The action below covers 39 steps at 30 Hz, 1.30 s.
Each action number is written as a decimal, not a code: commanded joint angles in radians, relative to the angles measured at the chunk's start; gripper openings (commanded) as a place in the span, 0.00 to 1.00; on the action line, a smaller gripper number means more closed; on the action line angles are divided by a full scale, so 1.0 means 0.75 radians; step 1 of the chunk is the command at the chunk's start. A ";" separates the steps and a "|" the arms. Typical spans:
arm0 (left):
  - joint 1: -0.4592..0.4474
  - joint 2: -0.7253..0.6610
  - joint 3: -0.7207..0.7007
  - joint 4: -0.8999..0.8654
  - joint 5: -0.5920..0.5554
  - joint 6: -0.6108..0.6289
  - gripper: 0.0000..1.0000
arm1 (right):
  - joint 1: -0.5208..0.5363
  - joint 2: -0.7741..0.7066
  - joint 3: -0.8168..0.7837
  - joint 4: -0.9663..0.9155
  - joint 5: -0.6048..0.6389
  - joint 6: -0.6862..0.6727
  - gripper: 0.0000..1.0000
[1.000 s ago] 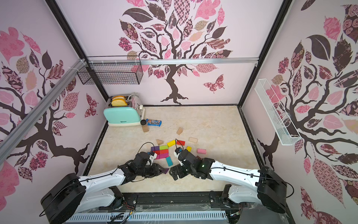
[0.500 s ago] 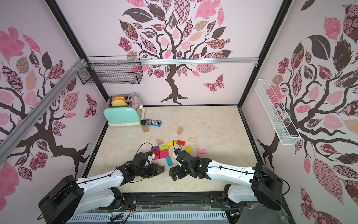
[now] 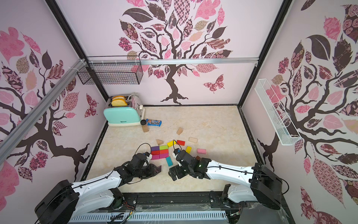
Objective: Assemble a piece of candy with building blocks
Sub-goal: Adjust the building block at the center of the board.
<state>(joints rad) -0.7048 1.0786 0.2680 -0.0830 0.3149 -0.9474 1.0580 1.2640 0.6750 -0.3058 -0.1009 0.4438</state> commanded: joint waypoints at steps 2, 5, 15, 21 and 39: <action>0.006 -0.026 -0.068 -0.047 0.030 -0.106 0.28 | 0.011 -0.021 0.036 0.009 0.010 -0.014 0.99; 0.008 -0.041 -0.107 0.044 0.081 -0.199 0.28 | 0.011 -0.028 0.035 0.011 0.012 -0.015 0.99; 0.006 0.143 -0.158 0.413 0.209 -0.314 0.24 | 0.011 -0.043 0.011 0.021 0.017 -0.011 0.99; 0.005 0.220 -0.123 0.400 0.208 -0.265 0.25 | 0.014 -0.047 0.003 0.021 0.022 -0.011 0.99; 0.008 0.139 -0.148 0.203 0.103 -0.201 0.45 | 0.094 0.168 0.102 0.176 -0.049 -0.119 0.99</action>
<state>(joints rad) -0.7002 1.1870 0.1894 0.2394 0.4633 -1.1229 1.1194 1.3785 0.7059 -0.2188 -0.1261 0.3759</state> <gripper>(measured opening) 0.459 0.993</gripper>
